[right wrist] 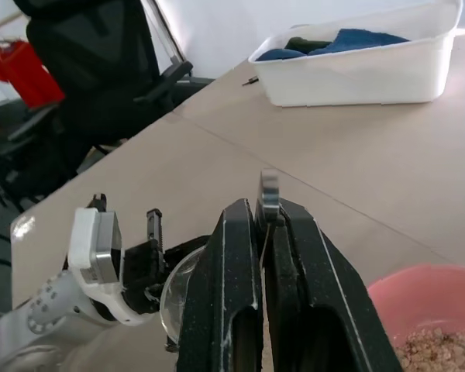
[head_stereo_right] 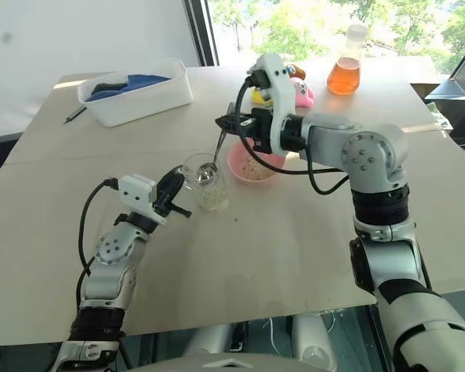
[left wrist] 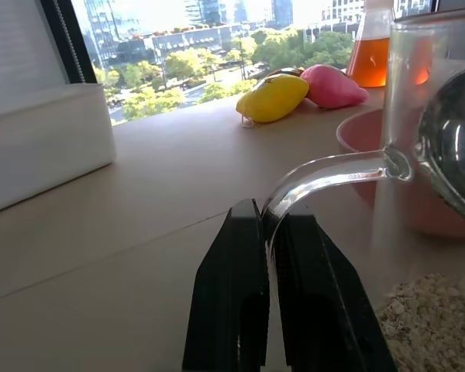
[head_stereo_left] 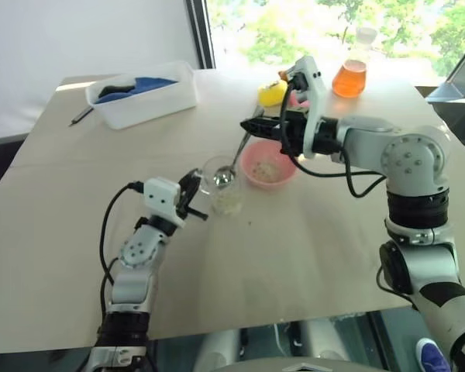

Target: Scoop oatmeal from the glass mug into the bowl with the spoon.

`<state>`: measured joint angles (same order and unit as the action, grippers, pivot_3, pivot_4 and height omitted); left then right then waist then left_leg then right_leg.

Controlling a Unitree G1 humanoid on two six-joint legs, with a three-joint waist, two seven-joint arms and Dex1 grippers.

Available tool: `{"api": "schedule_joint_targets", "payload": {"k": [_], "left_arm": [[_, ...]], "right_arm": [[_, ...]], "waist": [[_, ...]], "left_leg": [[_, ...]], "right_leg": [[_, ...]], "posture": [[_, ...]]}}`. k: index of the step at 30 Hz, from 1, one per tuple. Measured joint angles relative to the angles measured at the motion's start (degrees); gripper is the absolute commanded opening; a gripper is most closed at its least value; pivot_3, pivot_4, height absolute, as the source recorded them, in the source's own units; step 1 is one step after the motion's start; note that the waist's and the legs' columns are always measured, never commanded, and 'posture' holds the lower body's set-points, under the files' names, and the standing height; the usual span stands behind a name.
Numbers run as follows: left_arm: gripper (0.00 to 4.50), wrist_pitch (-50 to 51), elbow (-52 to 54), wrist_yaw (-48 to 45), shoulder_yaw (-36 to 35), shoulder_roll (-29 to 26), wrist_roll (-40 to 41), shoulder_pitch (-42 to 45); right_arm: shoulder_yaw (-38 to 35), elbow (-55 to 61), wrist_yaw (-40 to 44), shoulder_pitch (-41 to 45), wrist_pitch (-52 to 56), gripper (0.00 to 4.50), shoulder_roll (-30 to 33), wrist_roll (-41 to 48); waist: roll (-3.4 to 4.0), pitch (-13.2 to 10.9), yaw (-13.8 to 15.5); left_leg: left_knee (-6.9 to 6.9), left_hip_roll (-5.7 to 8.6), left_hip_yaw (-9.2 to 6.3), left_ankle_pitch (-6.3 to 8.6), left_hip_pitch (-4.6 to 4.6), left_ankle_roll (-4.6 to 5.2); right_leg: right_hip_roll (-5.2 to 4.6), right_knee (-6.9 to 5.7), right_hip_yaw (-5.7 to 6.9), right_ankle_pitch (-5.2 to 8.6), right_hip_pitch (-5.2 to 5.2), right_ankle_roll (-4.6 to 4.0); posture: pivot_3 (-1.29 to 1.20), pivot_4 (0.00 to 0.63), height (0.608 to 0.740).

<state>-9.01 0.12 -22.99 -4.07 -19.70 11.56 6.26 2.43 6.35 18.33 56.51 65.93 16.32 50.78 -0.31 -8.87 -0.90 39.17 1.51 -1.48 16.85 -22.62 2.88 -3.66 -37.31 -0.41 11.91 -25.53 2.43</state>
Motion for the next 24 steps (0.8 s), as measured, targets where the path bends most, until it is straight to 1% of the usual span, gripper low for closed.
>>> {"api": "schedule_joint_targets", "payload": {"k": [2, 4, 5, 6, 7, 10, 12, 18, 19, 20, 24], "left_arm": [[0.05, 0.09, 0.07, 0.0, 0.01, 0.09, 0.01, -0.08], [0.05, 0.17, 0.17, 0.0, 0.0, 0.11, 0.02, -0.09], [0.0, 0.18, 0.21, 0.0, 0.01, 0.11, 0.02, -0.12], [0.0, 0.2, 0.23, 0.0, 0.0, 0.11, 0.02, -0.14], [0.0, 0.2, 0.28, 0.0, 0.0, 0.11, 0.04, -0.21], [0.0, 0.22, 0.21, -0.03, 0.0, 0.12, 0.18, -0.21], [0.0, 0.22, 0.07, -0.27, 0.0, 0.14, 0.43, -0.18], [0.0, 0.16, -0.67, -0.71, -0.1, 0.2, 0.98, -0.02], [0.79, 0.25, -0.9, -1.08, -0.14, 0.11, 0.91, -0.01], [0.95, 0.62, -1.5, -1.22, -0.04, -0.01, 0.8, -0.12], [0.95, 0.73, -2.22, -1.73, 0.06, 0.51, 0.45, -1.05]], "right_arm": [[0.51, 0.01, 0.48, 0.0, -0.37, 0.0, -0.74, -1.1], [2.51, 0.4, 1.72, -0.25, -1.26, 0.0, -0.36, -2.91], [3.26, 0.65, 2.31, -0.56, -1.35, 0.76, -0.36, -3.56], [3.6, 0.72, 2.63, -0.88, -1.34, 0.93, -0.38, -3.89], [3.65, 0.74, 2.96, -1.27, -1.34, 1.54, -0.44, -4.49], [3.16, 1.0, 3.1, -1.26, -1.54, 2.84, -0.66, -5.25], [1.55, 0.95, 2.18, -1.25, -1.85, 3.84, -1.68, -5.59], [-3.6, -2.5, -0.29, 0.02, -4.1, 3.84, -2.73, -7.68], [-4.12, -2.93, -0.37, 0.06, -4.48, 3.91, -2.79, -8.14], [-4.16, -2.94, -0.38, 0.06, -4.62, 3.91, -2.86, -8.18], [-7.56, -3.43, -2.45, 0.23, -4.08, 3.91, -5.38, -7.44]], "waist": [[0.0, 0.0, 0.03], [0.0, 0.0, 0.03], [0.0, 0.0, 0.03], [0.0, 0.0, 0.03], [0.0, 0.0, 0.05], [0.0, 0.0, 0.01], [0.01, 0.0, 0.02], [0.01, 0.0, 0.02], [0.03, 0.0, -0.01], [0.04, 0.0, -0.02], [0.06, -0.02, -0.01]], "left_leg": [[0.0, 0.0, -0.01, 0.0, 0.0, 0.0], [0.0, 0.0, -0.01, 0.0, 0.0, -0.01], [0.0, 0.0, -0.01, 0.0, 0.0, -0.01], [0.0, 0.0, -0.01, 0.0, 0.0, -0.01], [-0.01, 0.01, -0.01, -0.01, 0.0, -0.02], [-0.01, 0.0, -0.03, -0.01, 0.0, -0.02], [-0.01, 0.0, -0.04, -0.02, 0.0, -0.04], [-0.01, 0.03, -0.03, -0.05, 0.0, -0.09], [-0.04, 0.02, -0.03, -0.05, 0.0, -0.1], [-0.04, 0.02, -0.02, -0.05, 0.0, -0.1], [-0.05, 0.01, -0.03, -0.06, -0.04, -0.12]], "right_leg": [[0.0, 0.0, 0.02, 0.0, 0.0, 0.0], [0.0, 0.01, 0.03, 0.0, -0.01, 0.0], [-0.01, 0.02, 0.03, 0.0, -0.01, 0.0], [-0.01, 0.02, 0.03, 0.0, 0.0, 0.0], [-0.02, 0.02, 0.02, 0.0, 0.0, 0.0], [-0.02, 0.02, 0.02, 0.0, -0.01, 0.0], [-0.02, 0.01, 0.0, 0.0, -0.01, 0.0], [-0.02, 0.01, 0.01, 0.0, -0.01, 0.0], [-0.02, 0.02, 0.01, 0.0, -0.02, -0.01], [-0.02, 0.02, 0.0, 0.0, -0.03, -0.01], [-0.01, 0.0, -0.05, 0.0, -0.08, -0.01]], "posture": [[0.0, 0.15, 0.74], [0.0, 0.15, 0.74], [0.0, 0.15, 0.74], [0.0, 0.15, 0.74], [0.0, 0.15, 0.74], [0.0, 0.15, 0.74], [0.0, 0.15, 0.74], [0.0, 0.15, 0.74], [0.0, 0.15, 0.74], [0.0, 0.15, 0.74], [0.0, 0.15, 0.74]]}}
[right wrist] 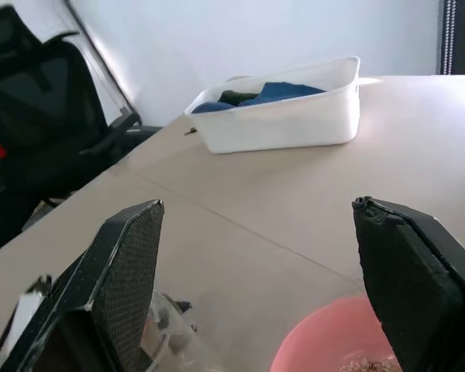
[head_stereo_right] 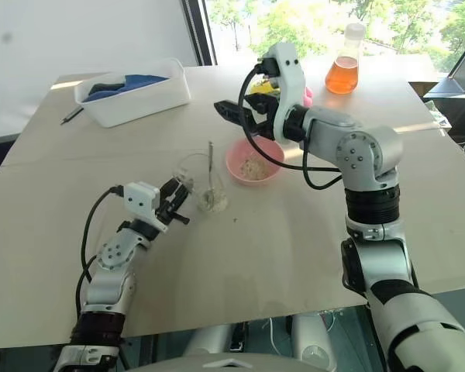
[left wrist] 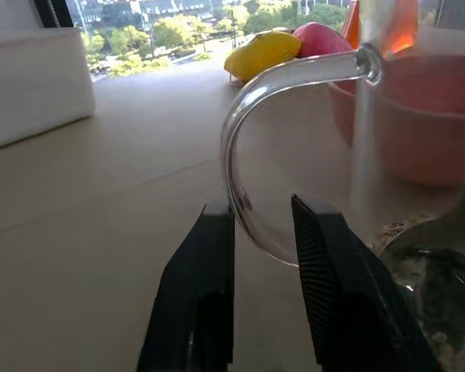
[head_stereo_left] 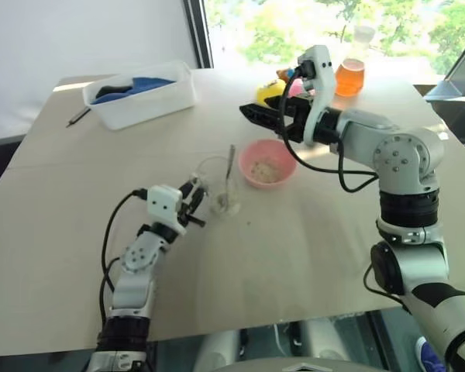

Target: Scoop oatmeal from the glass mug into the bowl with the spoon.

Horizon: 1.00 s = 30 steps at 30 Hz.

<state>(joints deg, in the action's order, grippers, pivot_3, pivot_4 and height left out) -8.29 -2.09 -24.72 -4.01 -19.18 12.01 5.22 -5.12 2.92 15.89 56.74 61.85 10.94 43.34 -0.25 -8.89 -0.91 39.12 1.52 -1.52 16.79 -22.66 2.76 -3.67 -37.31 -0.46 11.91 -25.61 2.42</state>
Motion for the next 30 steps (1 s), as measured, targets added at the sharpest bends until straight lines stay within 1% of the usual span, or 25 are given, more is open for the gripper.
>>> {"api": "schedule_joint_targets", "payload": {"k": [7, 15, 20, 24, 26, 27, 30], "left_arm": [[0.95, 0.35, 1.91, -1.82, -0.14, -1.43, 0.05, -3.2], [0.95, 3.16, 9.15, -2.82, -2.24, -3.27, 1.5, -7.31], [0.95, 4.78, 12.42, -3.9, -2.89, -4.17, 3.0, -10.87], [0.95, 5.79, 14.92, -4.59, -4.65, -4.94, 4.2, -14.77], [0.95, 6.09, 16.58, -4.98, -5.9, -5.25, 5.06, -17.36], [0.95, 6.28, 17.04, -5.02, -6.38, -5.24, 5.21, -18.29], [1.79, 6.97, 19.63, -5.27, -6.84, -5.02, 6.9, -20.8]], "right_arm": [[-2.81, -0.56, -1.28, 0.71, 0.73, 3.91, -0.26, 0.32], [-3.78, -0.44, -1.26, 0.62, 1.16, 3.91, 0.0, 0.84], [-4.25, 2.39, -0.32, -2.38, 1.29, 3.91, 0.95, 1.81], [-4.34, 7.34, 2.55, -11.0, 0.04, 3.91, 3.72, 2.38], [-4.4, 9.9, 6.12, -19.49, -3.73, 3.91, 7.24, 1.51], [-4.52, 10.07, 7.43, -22.14, -5.21, 3.91, 8.24, 0.94], [-7.15, 11.5, 13.08, -30.97, -11.49, 3.91, 10.08, 0.71]], "waist": [[0.01, -0.01, -0.06], [0.02, -0.04, -0.07], [0.03, -0.04, -0.04], [0.02, -0.04, 0.15], [0.02, -0.04, 0.34], [0.02, -0.04, 0.29], [-0.01, -0.06, 0.25]], "left_leg": [[-0.02, 0.0, 0.01, 0.03, -0.01, 0.05], [-0.02, -0.01, -0.02, 0.03, -0.09, 0.05], [-0.07, -0.03, -0.05, 0.03, -0.15, 0.03], [-0.08, -0.03, -0.09, 0.04, -0.23, 0.05], [-0.1, -0.02, -0.11, 0.06, -0.24, 0.1], [-0.1, -0.02, -0.06, 0.06, -0.24, 0.1], [-0.1, -0.05, -0.07, 0.08, -0.21, 0.12]], "right_leg": [[-0.01, 0.02, -0.1, 0.0, -0.01, 0.0], [-0.02, 0.1, -0.1, 0.0, -0.02, 0.0], [-0.02, 0.26, -0.07, 0.0, -0.02, 0.0], [-0.05, 0.43, -0.02, 0.0, 0.01, 0.0], [-0.07, 0.54, 0.01, 0.0, 0.08, 0.0], [-0.08, 0.54, -0.03, 0.0, 0.08, 0.0], [-0.03, 0.54, -0.02, 0.0, 0.1, 0.01]], "posture": [[0.0, 0.15, 0.74], [0.0, 0.15, 0.74], [0.0, 0.15, 0.74], [0.0, 0.15, 0.74], [0.0, 0.15, 0.74], [0.0, 0.15, 0.74], [0.0, 0.15, 0.74]]}}
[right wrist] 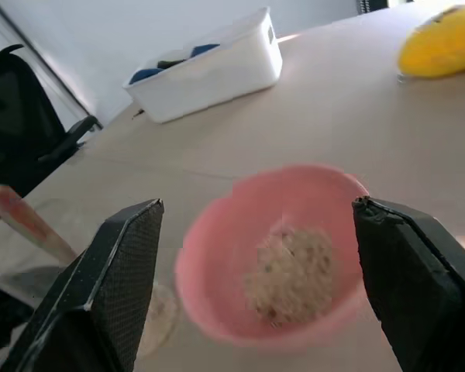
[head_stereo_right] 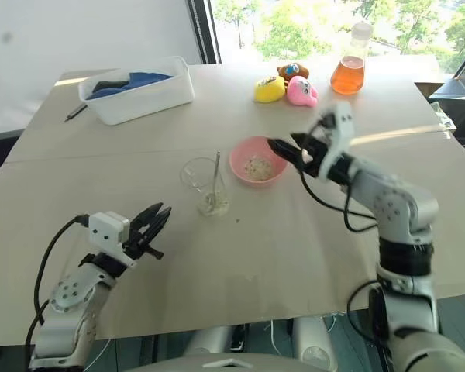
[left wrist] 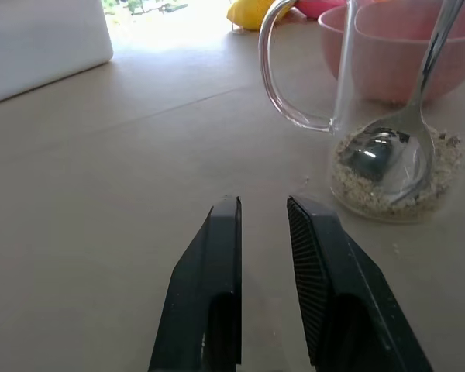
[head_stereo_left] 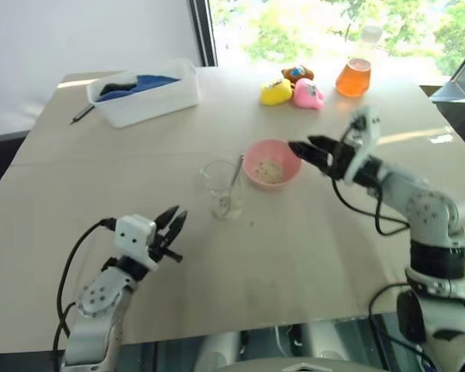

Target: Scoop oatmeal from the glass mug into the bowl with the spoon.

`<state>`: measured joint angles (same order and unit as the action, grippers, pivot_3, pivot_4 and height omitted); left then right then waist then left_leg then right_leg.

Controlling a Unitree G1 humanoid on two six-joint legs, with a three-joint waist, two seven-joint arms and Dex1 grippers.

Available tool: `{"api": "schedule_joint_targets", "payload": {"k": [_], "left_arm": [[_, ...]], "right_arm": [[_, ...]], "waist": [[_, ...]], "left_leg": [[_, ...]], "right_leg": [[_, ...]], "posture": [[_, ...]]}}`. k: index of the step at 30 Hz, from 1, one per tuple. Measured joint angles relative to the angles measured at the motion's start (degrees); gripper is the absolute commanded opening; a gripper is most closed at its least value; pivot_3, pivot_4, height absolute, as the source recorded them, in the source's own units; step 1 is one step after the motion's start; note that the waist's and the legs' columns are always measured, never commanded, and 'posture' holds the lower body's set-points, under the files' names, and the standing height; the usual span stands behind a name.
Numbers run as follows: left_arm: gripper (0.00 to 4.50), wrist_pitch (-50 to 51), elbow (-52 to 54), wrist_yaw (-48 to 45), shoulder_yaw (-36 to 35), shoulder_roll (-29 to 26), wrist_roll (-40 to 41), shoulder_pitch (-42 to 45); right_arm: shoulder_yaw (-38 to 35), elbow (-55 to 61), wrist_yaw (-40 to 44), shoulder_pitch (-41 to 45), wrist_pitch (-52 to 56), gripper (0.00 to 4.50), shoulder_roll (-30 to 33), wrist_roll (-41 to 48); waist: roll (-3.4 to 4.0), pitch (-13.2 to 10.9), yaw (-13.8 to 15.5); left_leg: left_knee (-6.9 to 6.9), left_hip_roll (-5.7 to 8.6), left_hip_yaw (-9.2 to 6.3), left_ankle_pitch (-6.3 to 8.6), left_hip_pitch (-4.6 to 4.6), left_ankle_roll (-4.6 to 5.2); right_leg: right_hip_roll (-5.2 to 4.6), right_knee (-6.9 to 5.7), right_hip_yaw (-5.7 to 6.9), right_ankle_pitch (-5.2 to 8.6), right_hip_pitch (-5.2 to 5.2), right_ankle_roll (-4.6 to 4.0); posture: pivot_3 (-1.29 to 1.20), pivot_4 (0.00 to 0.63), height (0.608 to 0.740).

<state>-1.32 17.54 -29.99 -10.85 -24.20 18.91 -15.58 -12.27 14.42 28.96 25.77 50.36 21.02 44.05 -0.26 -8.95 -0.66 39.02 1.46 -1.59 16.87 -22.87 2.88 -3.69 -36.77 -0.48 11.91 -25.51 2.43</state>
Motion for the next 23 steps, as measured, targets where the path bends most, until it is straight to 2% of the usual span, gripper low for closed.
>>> {"api": "schedule_joint_targets", "payload": {"k": [2, 3, 6, 9, 12, 16, 23], "left_arm": [[2.69, 0.55, 2.81, -1.04, -0.12, 0.0, 1.51, -2.95], [3.22, 0.84, 3.58, -1.29, -0.39, -0.02, 2.02, -4.38], [4.48, 1.51, 4.16, -2.07, -1.49, -0.2, 2.94, -7.58], [4.48, 2.47, 4.54, -2.19, -2.31, -0.42, 3.1, -9.38], [4.48, 4.09, 6.3, -2.05, -2.24, -0.6, 2.82, -11.6], [4.48, 6.06, 6.86, 0.44, -1.52, 0.04, -0.33, -13.68], [4.48, 6.01, 7.25, 3.2, -0.17, 2.77, -1.9, -12.76]], "right_arm": [[-1.16, 1.32, 5.29, -8.08, -3.9, 3.91, 4.59, -0.75], [-1.13, 1.63, 7.66, -12.11, -6.0, 4.47, 6.94, -2.09], [0.28, 2.25, 12.77, -21.57, -12.72, 4.5, 11.57, -7.49], [0.65, 2.23, 15.95, -26.68, -18.87, 4.5, 12.21, -10.87], [0.29, -0.1, 18.23, -28.23, -27.15, 4.5, 13.51, -15.0], [-3.16, -5.42, 21.31, -29.86, -34.33, 4.5, 12.29, -14.53], [-3.49, -10.63, 26.81, -32.82, -40.95, 4.5, 12.64, -14.81]], "waist": [[0.0, 0.0, 0.08], [0.01, 0.0, 0.23], [0.01, -0.01, 0.07], [0.02, -0.08, -0.24], [-0.13, -0.3, -0.18], [-0.22, -0.34, 0.04], [-0.23, -0.35, 0.4]], "left_leg": [[0.0, 0.0, -0.03, 0.01, 0.05, 0.01], [0.0, -0.01, -0.03, 0.01, 0.08, 0.01], [0.0, -0.05, 0.02, 0.01, 0.17, 0.03], [0.04, -0.15, 0.15, 0.01, 0.47, 0.03], [0.06, -0.26, 0.21, 0.04, 1.24, 0.06], [0.1, -0.28, 0.15, 0.05, 1.24, 0.07], [0.1, -0.29, 0.12, 0.07, 1.21, 0.09]], "right_leg": [[-0.01, 0.01, 0.04, 0.01, 0.07, 0.0], [-0.01, 0.04, 0.05, 0.01, 0.1, 0.0], [0.08, 0.02, 0.02, 0.02, 0.13, 0.01], [0.31, -0.01, 0.0, 0.03, 0.32, 0.02], [0.54, 0.09, 0.02, 0.35, 1.13, 0.03], [0.64, 0.18, 0.09, 0.34, 1.23, 0.04], [0.39, 0.23, -0.11, 0.19, 1.23, -0.2]], "posture": [[0.0, 0.15, 0.74], [0.0, 0.15, 0.74], [0.0, 0.15, 0.74], [0.0, 0.15, 0.74], [0.0, 0.15, 0.74], [0.0, 0.15, 0.74], [0.0, 0.15, 0.74]]}}
